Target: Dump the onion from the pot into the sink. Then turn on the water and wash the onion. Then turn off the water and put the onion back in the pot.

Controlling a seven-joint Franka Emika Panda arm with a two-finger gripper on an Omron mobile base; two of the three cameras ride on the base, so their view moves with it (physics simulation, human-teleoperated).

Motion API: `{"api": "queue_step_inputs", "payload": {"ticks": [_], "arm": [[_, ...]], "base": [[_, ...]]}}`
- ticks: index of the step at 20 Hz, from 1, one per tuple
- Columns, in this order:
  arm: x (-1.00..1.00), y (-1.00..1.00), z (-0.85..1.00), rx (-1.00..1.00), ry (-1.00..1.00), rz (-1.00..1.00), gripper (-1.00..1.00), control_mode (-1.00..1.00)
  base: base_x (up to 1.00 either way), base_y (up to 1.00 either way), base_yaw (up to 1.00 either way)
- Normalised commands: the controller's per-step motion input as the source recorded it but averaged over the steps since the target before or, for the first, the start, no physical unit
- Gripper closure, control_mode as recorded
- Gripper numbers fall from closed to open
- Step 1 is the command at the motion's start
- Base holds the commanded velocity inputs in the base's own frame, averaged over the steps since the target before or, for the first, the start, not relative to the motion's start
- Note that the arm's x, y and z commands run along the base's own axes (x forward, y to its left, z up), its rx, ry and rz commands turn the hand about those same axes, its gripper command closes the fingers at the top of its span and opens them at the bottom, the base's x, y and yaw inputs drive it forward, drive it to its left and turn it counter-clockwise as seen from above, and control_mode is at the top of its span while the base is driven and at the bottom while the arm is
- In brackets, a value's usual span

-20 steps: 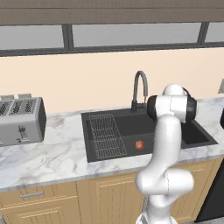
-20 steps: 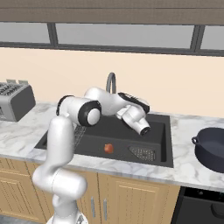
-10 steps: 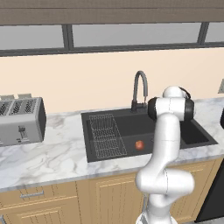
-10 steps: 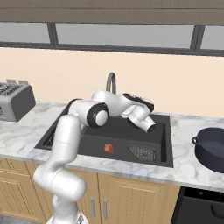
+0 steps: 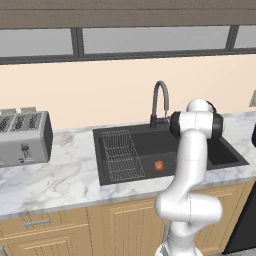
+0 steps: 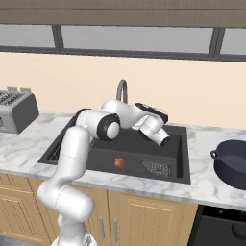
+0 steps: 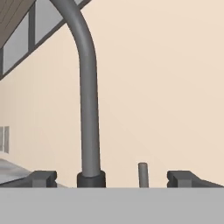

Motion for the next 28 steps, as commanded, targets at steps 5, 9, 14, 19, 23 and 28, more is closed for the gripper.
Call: {"api": "queue_step_inputs", "payload": {"ticks": [5,9,14,19,23,28], "arm": [[0.07,0.11,0.00,0.00,0.00,-0.05,-1.00,-1.00],[0.21,0.02,0.00,0.00,0.00,-0.08,-1.00,-1.00],[0.25,0.00,0.00,0.00,0.00,-0.07,-1.00,-1.00],[0.24,0.00,-0.04,0.00,0.00,-0.02,-1.00,-1.00],[0.14,0.00,-0.16,0.00,0.00,-0.02,-1.00,-1.00],[0.28,-0.01,-0.18,0.00,0.00,-0.02,-1.00,-1.00]], "base": [[0.00,0.00,0.00],[0.00,0.00,0.00],[0.00,0.00,0.00],[0.00,0.00,0.00],[0.00,0.00,0.00],[0.00,0.00,0.00]]}}
